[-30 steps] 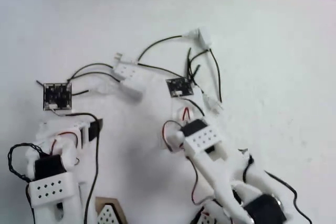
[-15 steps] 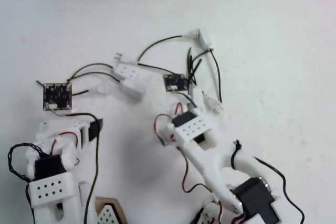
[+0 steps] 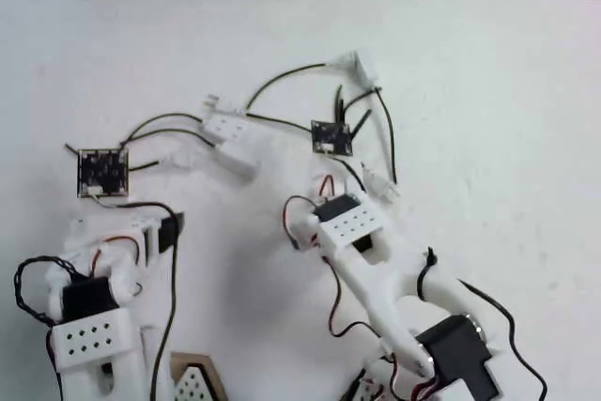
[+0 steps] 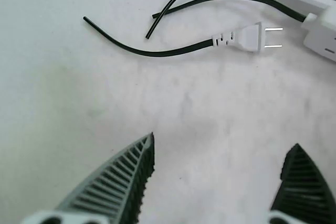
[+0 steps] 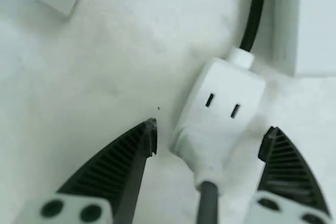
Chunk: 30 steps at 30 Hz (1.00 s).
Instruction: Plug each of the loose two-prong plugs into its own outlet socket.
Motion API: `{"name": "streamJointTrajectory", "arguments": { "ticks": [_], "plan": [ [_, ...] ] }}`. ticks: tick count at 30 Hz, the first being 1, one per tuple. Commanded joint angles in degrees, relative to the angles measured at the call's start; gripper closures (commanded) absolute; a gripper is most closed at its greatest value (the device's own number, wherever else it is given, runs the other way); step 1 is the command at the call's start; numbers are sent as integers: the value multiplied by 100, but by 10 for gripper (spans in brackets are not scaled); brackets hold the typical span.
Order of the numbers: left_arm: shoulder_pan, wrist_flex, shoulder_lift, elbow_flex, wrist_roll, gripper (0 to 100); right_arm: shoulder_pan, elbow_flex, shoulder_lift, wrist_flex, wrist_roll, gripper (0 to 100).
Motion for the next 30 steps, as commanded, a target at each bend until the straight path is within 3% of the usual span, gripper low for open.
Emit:
{"name": "streamJointTrajectory", "arguments": {
  "ticks": [1,7,12,15,17,26,30],
  "plan": [
    [-57,-114,-75,-18,-44,631,48,-26,-22,-189,-44,698],
    [-57,-114,-75,-9,-44,631,110,79,356,-673,0,844],
    [-57,-114,-75,-9,-44,631,154,114,374,-611,18,876],
    [-57,-114,-75,-9,-44,631,154,97,92,-347,79,944],
    [-57,-114,-75,-9,-44,631,145,114,-277,-259,536,987],
    [-31,-123,-75,44,-53,631,163,70,-2369,585,1934,981],
    [-31,-123,-75,44,-53,631,541,-44,-2888,611,2470,981]
  ]
}}
